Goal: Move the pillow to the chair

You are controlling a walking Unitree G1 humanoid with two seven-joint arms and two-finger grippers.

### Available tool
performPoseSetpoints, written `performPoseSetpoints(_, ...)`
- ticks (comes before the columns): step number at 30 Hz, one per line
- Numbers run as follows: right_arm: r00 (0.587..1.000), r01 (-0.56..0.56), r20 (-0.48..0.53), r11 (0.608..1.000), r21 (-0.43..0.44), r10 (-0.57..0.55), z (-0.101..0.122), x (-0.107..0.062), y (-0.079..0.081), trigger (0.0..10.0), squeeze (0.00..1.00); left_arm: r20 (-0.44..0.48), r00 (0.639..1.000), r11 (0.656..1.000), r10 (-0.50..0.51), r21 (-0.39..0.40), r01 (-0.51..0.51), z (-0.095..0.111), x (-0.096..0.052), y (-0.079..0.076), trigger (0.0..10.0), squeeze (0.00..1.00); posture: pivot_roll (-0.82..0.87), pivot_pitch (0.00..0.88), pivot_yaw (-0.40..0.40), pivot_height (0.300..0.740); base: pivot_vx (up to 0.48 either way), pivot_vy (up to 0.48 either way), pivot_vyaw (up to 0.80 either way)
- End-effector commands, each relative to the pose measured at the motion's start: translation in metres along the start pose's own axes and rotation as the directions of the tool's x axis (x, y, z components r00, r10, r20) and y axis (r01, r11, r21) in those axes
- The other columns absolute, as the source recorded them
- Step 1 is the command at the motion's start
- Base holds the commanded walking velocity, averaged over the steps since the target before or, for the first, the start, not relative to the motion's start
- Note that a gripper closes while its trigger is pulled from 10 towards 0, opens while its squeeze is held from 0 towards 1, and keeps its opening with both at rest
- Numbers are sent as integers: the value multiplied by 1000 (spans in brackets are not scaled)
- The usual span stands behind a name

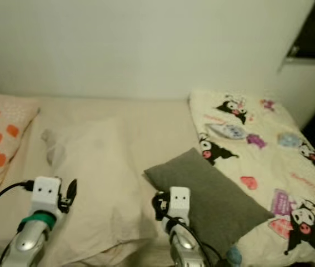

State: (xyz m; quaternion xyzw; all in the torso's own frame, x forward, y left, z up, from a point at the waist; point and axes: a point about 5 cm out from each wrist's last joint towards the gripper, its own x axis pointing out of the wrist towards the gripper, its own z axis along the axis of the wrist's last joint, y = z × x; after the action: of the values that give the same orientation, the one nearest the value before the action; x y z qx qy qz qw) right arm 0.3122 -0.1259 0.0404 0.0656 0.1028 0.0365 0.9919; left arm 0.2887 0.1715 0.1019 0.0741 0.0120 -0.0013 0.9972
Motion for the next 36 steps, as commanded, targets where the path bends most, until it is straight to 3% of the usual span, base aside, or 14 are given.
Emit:
performPoseSetpoints(1, 1000, 0, -20, 1000, 22, 1, -6, -2, 3, 10000, 0, -48, 999, 1000, 12, 2, -12, -8, -4, 5, 10000, 0, 86, 44, 3, 740, 0, -337, 0)
performPoseSetpoints(15, 1000, 14, -26, 1000, 25, -13, -8, -3, 1, 10000, 0, -88, 996, 1000, 12, -9, -13, -12, -6, 8, 10000, 0, 85, 45, 11, 740, 0, -469, 0)
performPoseSetpoints(24, 999, 34, -13, 999, 23, -34, -7, -3, -1, 10000, 0, -93, 994, 998, -58, 26, 60, -12, 1, -2, 10000, 0, 68, 31, 25, 740, 0, 0, 0)
performPoseSetpoints(36, 998, 58, -3, 998, -17, -58, -3, -1, -12, 10000, 0, -71, 995, 997, -71, -6, 71, -11, 1, -11, 10000, 0, 64, 20, 11, 740, 0, 0, 0)
